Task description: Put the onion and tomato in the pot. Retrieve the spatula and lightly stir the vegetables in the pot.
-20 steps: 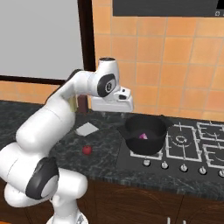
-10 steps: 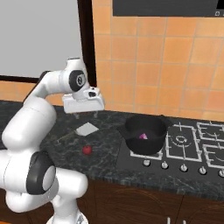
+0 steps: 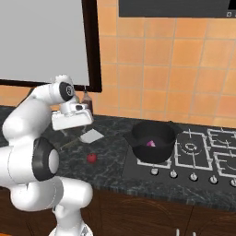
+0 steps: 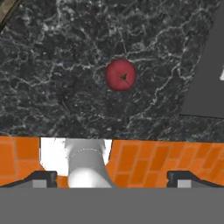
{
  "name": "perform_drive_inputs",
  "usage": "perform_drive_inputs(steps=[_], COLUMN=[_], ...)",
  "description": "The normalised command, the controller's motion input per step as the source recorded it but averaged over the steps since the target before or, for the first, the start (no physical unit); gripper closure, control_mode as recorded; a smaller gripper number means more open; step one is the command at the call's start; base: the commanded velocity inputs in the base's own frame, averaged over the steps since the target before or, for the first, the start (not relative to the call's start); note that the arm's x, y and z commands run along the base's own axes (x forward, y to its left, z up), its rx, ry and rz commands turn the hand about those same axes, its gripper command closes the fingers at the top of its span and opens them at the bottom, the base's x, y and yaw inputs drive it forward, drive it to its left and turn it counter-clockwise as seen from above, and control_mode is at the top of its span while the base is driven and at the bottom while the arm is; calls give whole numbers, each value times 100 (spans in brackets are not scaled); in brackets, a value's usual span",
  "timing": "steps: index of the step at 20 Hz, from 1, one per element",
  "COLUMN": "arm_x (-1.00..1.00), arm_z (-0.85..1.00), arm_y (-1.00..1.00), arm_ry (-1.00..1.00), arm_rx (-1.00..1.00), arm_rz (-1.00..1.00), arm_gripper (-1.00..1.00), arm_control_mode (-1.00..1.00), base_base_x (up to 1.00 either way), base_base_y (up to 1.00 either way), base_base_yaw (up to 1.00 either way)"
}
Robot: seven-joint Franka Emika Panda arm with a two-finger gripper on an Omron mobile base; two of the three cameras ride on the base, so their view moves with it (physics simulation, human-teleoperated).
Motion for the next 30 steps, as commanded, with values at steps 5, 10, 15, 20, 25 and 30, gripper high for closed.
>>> perform_drive_inputs(steps=[5, 10, 15, 20, 25, 30], arm_x=[0, 0, 4, 19, 14, 17], arm_z=[-71, -49, -22, -28, -44, -39], arm_y=[0, -4, -4, -30, -16, -6], arm_ry=[4, 2, 0, 0, 0, 0], arm_rx=[-7, -1, 0, 0, 0, 0], arm_rz=[0, 0, 0, -1, 0, 0], arm_gripper=[-100, -100, -100, -100, -100, -100], arm_control_mode=[-100, -100, -100, -100, -100, -100], base_base_x=[0, 0, 0, 0, 0, 0], base_base_y=[0, 0, 0, 0, 0, 0], base_base_yaw=[0, 0, 0, 0, 0, 0])
